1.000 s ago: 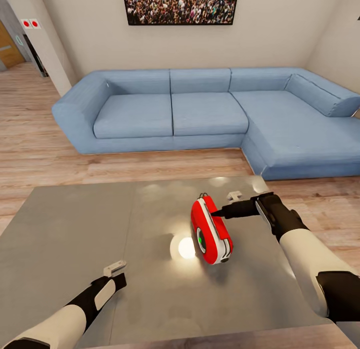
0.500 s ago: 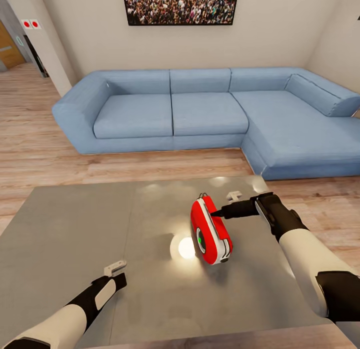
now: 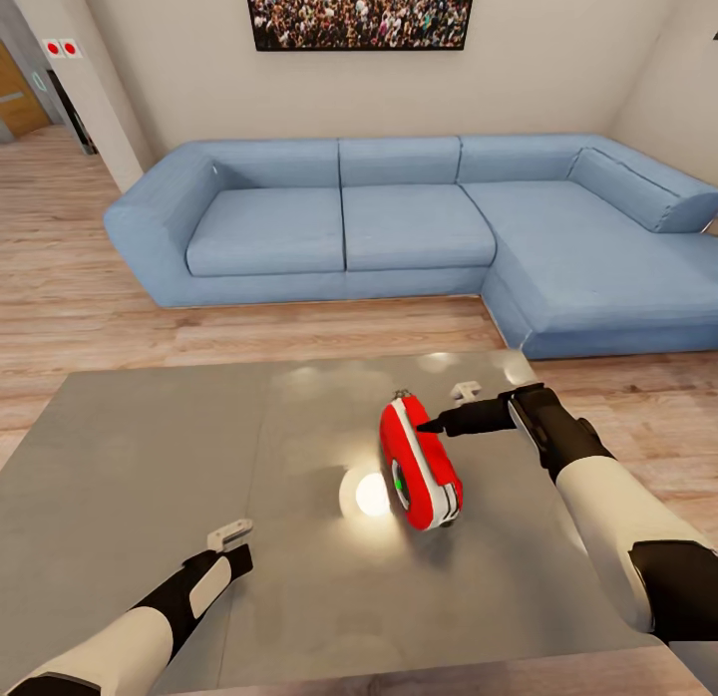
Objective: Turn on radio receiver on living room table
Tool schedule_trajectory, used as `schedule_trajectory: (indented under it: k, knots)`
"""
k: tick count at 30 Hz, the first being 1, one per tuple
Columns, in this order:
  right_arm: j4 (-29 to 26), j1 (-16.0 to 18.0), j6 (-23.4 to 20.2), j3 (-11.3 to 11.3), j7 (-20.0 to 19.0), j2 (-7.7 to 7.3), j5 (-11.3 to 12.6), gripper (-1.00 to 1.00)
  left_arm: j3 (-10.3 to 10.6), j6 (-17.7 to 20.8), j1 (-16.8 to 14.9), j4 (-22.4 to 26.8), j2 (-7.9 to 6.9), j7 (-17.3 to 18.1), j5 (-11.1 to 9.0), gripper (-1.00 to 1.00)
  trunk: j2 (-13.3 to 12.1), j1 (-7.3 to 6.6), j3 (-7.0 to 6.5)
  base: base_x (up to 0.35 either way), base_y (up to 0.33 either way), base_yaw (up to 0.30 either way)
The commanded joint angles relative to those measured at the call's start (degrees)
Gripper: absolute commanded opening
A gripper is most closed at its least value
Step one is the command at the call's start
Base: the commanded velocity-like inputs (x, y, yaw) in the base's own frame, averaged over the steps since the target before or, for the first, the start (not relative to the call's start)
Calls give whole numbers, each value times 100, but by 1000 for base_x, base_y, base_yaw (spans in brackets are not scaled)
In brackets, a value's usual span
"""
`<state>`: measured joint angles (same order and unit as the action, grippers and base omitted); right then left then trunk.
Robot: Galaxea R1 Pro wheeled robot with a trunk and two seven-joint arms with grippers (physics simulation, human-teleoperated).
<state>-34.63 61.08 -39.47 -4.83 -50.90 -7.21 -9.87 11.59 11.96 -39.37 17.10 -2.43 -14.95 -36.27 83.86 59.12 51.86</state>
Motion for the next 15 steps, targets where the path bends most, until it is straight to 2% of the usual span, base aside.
schedule_trajectory:
  k: [1,10,15]
  knots:
    - [0,0,0,0,0,0,-3,100,1,-12,8,-11,-3,21,-29,-100,-1,3,1,0,0,0]
    - [0,0,0,0,-1,0,2,100,1,-9,8,-15,-11,-2,-1,-100,-1,3,1,0,0,0]
    - [0,0,0,1,-1,1,-4,100,2,-9,13,-48,-13,-30,26,-100,-202,-107,-89,0,0,0]
